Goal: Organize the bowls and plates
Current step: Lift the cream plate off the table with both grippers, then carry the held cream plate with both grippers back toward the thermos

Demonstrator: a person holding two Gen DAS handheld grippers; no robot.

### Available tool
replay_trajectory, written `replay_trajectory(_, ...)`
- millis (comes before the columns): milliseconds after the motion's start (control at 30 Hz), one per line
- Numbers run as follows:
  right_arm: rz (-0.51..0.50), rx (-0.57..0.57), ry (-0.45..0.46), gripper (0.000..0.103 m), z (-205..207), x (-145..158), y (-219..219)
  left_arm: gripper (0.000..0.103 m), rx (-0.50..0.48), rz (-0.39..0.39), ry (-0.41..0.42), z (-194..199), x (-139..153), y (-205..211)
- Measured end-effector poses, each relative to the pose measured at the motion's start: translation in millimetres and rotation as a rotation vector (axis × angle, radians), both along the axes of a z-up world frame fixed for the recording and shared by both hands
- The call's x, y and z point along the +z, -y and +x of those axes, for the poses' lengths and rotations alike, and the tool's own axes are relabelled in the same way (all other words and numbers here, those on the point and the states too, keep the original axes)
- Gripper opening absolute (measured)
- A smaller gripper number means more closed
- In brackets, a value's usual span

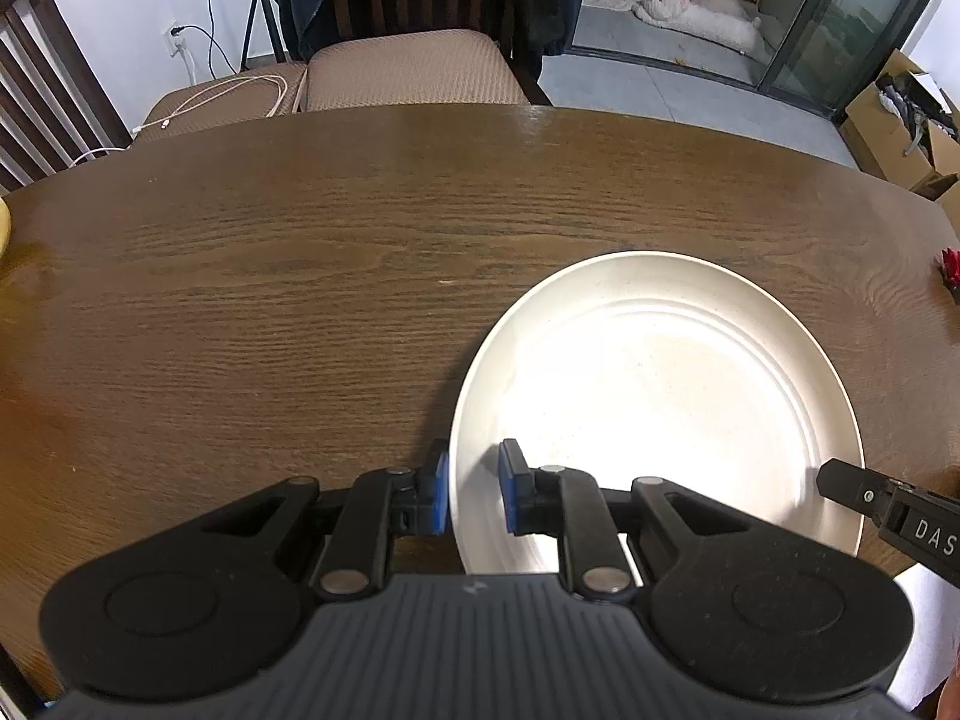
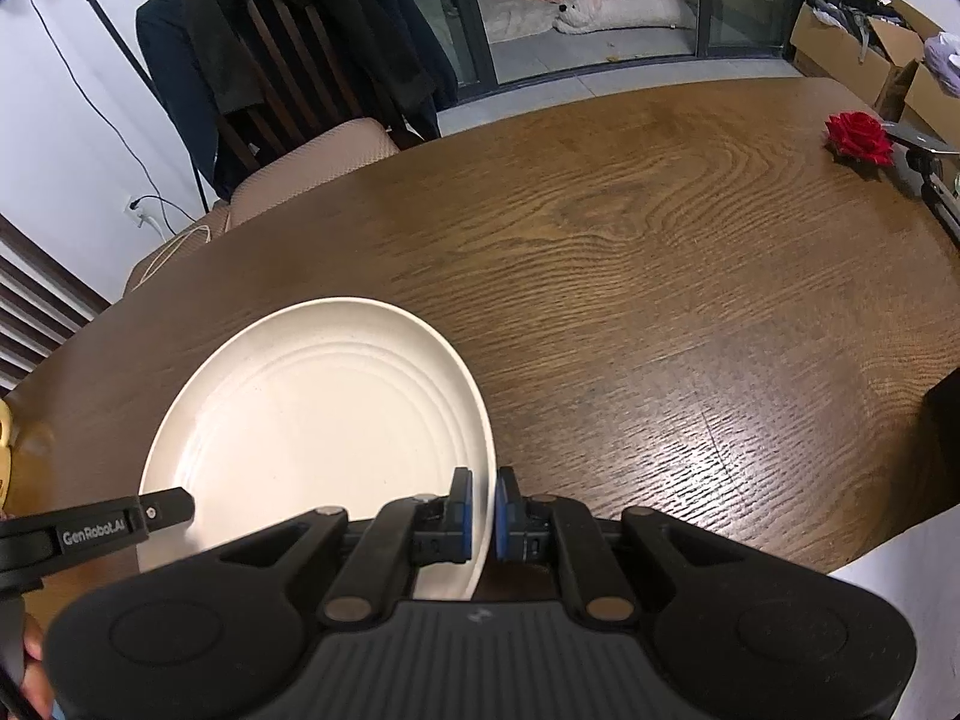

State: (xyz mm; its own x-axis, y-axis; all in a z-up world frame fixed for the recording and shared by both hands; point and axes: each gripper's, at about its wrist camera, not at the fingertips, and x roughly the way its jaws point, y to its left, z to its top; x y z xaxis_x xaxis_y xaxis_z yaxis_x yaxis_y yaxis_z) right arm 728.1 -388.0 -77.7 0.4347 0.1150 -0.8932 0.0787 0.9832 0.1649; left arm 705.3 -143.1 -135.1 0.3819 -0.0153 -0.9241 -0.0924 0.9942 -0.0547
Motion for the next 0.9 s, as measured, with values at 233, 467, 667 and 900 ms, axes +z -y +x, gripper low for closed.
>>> replay_trajectory(233, 0.002, 0.002, 0.022, 0.007, -3.1, 6.3, -2.0, 0.017, 0.004, 0.002, 0.021, -4.0, 6.7, -0.4)
replay_trajectory(467, 0.005, 0.011, 0.045, 0.007, -4.5, 17.5, -6.8, 0.017, 0.014, 0.001, 0.043, -8.5, 17.5, -3.0)
replay_trajectory(667, 0.004, 0.017, 0.063, 0.007, -6.7, 27.8, -9.0, 0.017, 0.019, 0.001, 0.059, -11.4, 29.1, -4.3)
replay_trajectory(900, 0.002, 0.021, 0.085, 0.007, -14.1, 41.1, -13.5, 0.017, 0.023, -0.006, 0.084, -17.3, 44.9, -8.6)
